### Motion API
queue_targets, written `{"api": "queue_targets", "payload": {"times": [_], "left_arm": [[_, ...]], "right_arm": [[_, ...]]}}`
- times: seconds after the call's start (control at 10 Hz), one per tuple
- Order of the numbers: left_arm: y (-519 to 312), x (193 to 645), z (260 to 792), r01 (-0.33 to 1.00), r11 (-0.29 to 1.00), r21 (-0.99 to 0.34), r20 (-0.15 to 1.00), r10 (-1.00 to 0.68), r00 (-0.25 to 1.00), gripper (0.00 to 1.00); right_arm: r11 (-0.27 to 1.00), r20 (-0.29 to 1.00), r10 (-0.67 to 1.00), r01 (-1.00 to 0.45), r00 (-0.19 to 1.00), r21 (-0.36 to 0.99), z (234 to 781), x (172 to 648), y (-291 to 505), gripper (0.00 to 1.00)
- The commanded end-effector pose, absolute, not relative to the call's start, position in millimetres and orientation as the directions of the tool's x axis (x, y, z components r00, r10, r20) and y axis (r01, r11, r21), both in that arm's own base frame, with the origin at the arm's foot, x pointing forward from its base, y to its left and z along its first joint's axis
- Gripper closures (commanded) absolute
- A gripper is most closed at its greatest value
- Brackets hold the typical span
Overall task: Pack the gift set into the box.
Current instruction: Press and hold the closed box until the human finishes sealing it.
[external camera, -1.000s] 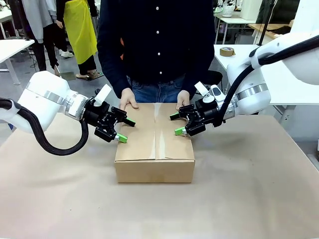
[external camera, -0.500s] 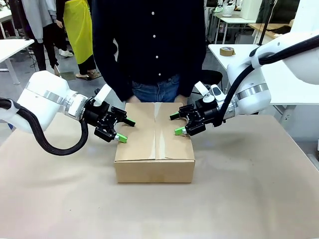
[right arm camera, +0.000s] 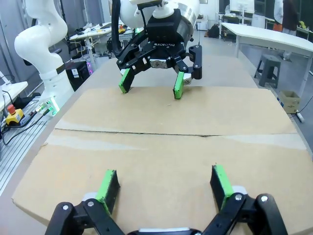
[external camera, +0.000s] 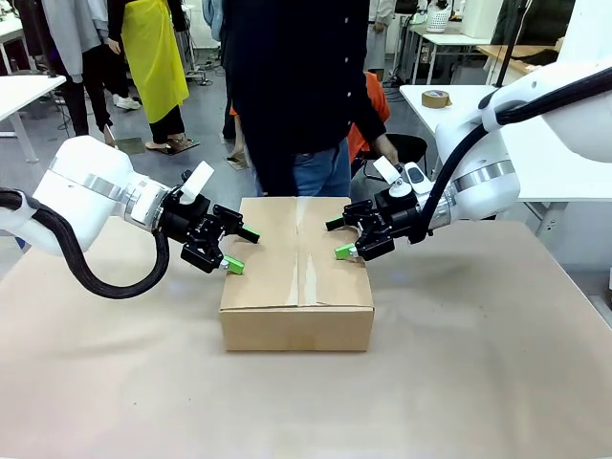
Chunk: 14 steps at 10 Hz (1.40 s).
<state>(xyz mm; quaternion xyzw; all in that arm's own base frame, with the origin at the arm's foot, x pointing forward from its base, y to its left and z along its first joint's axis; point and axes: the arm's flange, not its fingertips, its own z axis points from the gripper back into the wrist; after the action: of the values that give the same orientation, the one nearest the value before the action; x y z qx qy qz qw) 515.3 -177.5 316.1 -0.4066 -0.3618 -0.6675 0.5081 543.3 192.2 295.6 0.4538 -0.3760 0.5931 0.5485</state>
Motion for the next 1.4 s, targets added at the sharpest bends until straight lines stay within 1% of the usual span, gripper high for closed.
{"api": "queue_targets", "payload": {"times": [0.0,1.3], "left_arm": [[-177.6,515.1,314.3,0.974,-0.219,0.066,0.913,-0.380,-0.147,0.00],[-177.6,515.1,314.3,0.974,-0.219,0.066,0.913,-0.380,-0.147,0.00]], "right_arm": [[-0.117,0.951,0.310,-0.992,-0.001,0.038,295.0,543.3,192.3,0.00],[-0.117,0.951,0.310,-0.992,-0.001,0.038,295.0,543.3,192.3,0.00]]}}
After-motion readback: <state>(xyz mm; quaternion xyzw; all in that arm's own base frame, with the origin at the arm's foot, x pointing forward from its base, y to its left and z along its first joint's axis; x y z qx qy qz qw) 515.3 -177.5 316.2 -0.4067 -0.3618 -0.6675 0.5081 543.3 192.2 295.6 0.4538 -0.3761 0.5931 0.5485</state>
